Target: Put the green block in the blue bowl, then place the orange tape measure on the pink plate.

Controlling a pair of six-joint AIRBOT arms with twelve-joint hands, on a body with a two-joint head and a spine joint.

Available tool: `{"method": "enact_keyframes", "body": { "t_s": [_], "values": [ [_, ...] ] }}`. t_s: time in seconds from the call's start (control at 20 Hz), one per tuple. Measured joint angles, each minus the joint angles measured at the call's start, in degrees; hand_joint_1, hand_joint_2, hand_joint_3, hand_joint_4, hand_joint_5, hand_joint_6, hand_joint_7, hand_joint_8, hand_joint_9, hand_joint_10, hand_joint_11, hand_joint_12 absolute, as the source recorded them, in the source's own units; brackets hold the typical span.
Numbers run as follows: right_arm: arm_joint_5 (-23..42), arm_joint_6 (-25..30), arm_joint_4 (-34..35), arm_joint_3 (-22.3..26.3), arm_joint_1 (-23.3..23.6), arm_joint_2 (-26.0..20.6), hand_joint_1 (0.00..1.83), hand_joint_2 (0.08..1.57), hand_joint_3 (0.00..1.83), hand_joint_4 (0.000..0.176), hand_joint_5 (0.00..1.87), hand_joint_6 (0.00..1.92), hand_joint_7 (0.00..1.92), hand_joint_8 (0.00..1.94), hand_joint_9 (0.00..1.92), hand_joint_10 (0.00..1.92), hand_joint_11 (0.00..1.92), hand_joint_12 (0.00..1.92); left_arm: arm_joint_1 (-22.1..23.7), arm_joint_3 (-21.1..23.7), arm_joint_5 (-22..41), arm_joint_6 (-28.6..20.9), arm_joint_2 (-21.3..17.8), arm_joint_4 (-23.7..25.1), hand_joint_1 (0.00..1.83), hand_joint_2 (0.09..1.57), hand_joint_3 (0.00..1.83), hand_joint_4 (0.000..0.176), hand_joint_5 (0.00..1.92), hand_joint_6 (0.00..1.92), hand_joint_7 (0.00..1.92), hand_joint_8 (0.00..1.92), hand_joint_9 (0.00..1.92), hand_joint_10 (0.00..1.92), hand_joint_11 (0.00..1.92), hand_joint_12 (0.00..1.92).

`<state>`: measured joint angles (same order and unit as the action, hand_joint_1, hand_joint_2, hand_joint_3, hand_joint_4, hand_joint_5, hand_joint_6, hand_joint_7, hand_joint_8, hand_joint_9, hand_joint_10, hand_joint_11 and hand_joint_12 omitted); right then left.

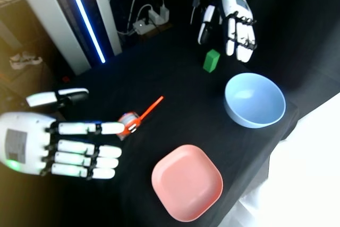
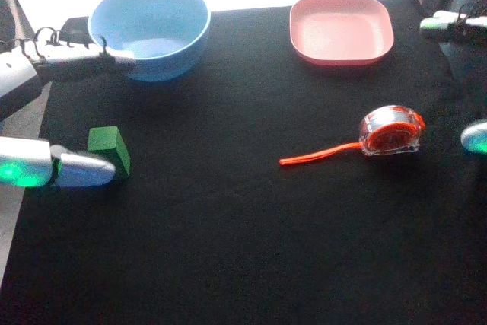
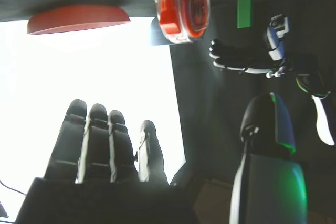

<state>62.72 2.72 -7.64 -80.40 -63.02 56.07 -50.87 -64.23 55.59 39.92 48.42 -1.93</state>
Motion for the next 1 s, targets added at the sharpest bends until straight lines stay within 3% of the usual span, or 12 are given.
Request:
{"method": "enact_keyframes", "body": {
  "t_s": [0.05,0.1,0.2,0.3,0.4,0.5,0.65,0.75,0.85,1.0],
  "values": [
    [-0.1,0.0,0.0,0.0,0.0,0.0,0.73,0.97,0.00,0.084,0.30,0.00,0.17,0.00,0.21,0.01,0.00,0.76,0.0,0.0,0.0,0.0,0.0,0.3,0.75,0.96,0.00,0.115,0.41,0.01,0.32,0.01,0.20,0.01,0.00,0.42],
    [0.0,0.0,-0.1,0.0,0.0,0.0,0.74,0.96,0.00,0.086,0.30,0.00,0.16,0.00,0.22,0.01,0.00,0.82,0.0,-0.1,0.0,0.0,0.0,0.3,0.76,0.96,0.00,0.109,0.42,0.00,0.33,0.01,0.21,0.01,0.00,0.46],
    [0.0,0.0,-0.1,-0.3,0.0,0.0,0.75,0.97,0.00,0.095,0.31,0.00,0.16,0.00,0.21,0.00,0.00,0.81,0.8,-0.5,-1.0,0.0,0.0,1.2,0.80,0.96,0.00,0.044,0.47,0.00,0.37,0.00,0.34,0.00,0.03,0.67],
    [0.0,0.0,0.0,-0.3,0.0,0.1,0.76,0.98,0.00,0.099,0.30,0.00,0.16,0.00,0.19,0.00,0.00,0.71,3.2,-2.0,-4.0,0.0,0.5,3.3,0.92,0.93,0.00,0.024,0.54,0.00,0.51,0.00,0.47,0.01,0.12,0.74],
    [0.0,0.0,0.0,-0.3,0.0,0.4,0.75,0.98,0.00,0.111,0.31,0.00,0.16,0.00,0.18,0.00,0.00,0.58,5.0,-3.0,-6.9,-0.1,1.2,4.7,0.98,0.93,0.00,0.000,0.62,0.00,0.65,0.00,0.61,0.01,0.14,0.96],
    [-0.1,0.0,-0.2,-0.3,0.0,0.6,0.75,0.99,0.00,0.110,0.31,0.00,0.17,0.00,0.19,0.00,0.00,0.58,5.8,-3.4,-10.6,0.0,1.4,6.7,0.99,0.92,0.00,0.000,0.67,0.01,0.75,0.01,0.71,0.02,0.23,0.98],
    [0.0,0.0,0.0,-0.3,0.0,0.6,0.70,0.99,0.00,0.132,0.31,0.00,0.19,0.00,0.22,0.00,0.00,0.69,7.0,-4.0,-14.9,0.0,1.4,8.2,0.97,0.95,0.01,0.000,0.72,0.01,0.80,0.01,0.74,0.01,0.21,1.01],
    [0.0,0.2,-0.2,-0.3,0.0,0.6,0.72,1.00,0.00,0.137,0.32,0.00,0.18,0.00,0.20,0.00,0.00,0.61,7.7,-4.3,-17.1,0.0,1.4,9.6,0.97,0.97,0.00,0.000,0.75,0.00,0.84,0.00,0.81,0.02,0.27,1.08],
    [0.0,0.2,-0.1,-0.3,0.0,0.6,0.73,0.99,0.00,0.122,0.33,0.00,0.20,0.00,0.20,0.00,0.00,0.59,8.3,-4.3,-18.5,0.0,1.4,10.3,0.96,0.97,0.00,0.000,0.76,0.00,0.88,0.01,0.86,0.02,0.36,1.07],
    [0.0,0.2,-0.1,-0.3,0.0,0.6,0.79,1.00,0.00,0.118,0.35,0.00,0.20,0.00,0.18,0.00,0.00,0.53,8.7,-4.7,-18.6,0.0,1.9,10.2,0.94,0.98,0.00,0.000,0.77,0.00,0.88,0.00,0.85,0.01,0.33,1.11]
  ]
}}
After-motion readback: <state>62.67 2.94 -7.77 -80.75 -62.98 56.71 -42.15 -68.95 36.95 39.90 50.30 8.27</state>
